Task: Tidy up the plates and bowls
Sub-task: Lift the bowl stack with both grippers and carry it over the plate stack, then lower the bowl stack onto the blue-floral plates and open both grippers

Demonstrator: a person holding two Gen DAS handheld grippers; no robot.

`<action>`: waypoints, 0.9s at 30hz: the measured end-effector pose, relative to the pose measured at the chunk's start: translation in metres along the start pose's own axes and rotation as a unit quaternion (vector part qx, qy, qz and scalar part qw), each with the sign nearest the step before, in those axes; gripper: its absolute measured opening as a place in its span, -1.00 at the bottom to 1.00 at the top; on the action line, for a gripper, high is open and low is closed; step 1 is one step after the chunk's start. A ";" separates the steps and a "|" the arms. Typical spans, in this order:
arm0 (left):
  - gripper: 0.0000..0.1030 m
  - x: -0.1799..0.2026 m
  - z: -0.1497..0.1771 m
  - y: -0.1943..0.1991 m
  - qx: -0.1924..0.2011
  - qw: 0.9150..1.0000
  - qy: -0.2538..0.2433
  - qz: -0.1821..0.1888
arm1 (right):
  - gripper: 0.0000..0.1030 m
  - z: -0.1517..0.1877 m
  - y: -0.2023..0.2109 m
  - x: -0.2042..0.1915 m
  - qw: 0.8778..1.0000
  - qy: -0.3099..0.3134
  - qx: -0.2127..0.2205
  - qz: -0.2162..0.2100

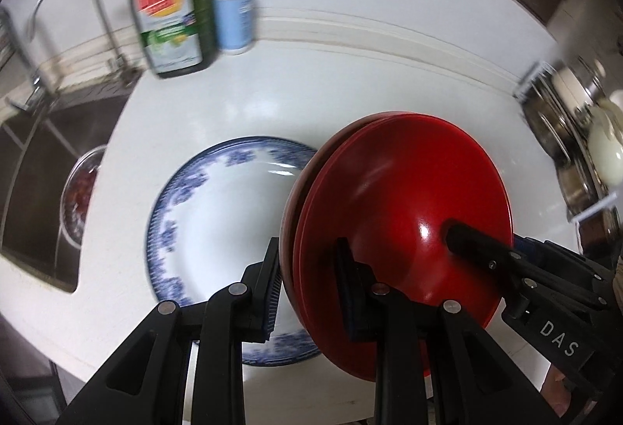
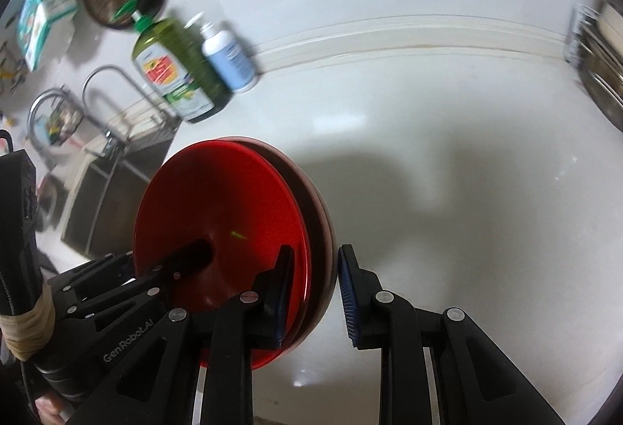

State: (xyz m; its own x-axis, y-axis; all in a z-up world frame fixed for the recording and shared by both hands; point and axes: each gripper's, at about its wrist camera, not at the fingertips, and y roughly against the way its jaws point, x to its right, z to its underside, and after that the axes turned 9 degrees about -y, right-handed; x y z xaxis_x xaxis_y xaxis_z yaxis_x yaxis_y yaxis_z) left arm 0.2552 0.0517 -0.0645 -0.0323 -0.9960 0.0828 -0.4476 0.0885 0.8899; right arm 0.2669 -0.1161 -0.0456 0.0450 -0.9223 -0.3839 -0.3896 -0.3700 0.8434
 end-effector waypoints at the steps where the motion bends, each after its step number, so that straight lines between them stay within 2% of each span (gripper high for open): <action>1: -0.49 -0.006 0.002 -0.001 -0.002 1.000 0.007 -0.004 | -0.52 0.000 -0.003 -0.005 1.000 0.005 -0.003 -0.004; 13: -0.49 -0.061 0.014 -0.018 -0.030 0.996 0.075 -0.031 | -0.52 -0.003 -0.052 -0.059 0.996 0.059 -0.059 -0.027; 27: -0.49 -0.079 0.015 -0.039 -0.051 0.994 0.098 -0.026 | -0.52 -0.006 -0.083 -0.075 0.992 0.076 -0.101 -0.021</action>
State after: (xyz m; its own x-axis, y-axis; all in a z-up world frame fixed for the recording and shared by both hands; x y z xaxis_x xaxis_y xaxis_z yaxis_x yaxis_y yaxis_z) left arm 0.2623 0.1268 -0.1128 0.1672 -0.9794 0.1130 -0.3506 0.0480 0.9353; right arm 0.3014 -0.0166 -0.0848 0.2010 -0.9060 -0.3726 -0.1919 -0.4094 0.8919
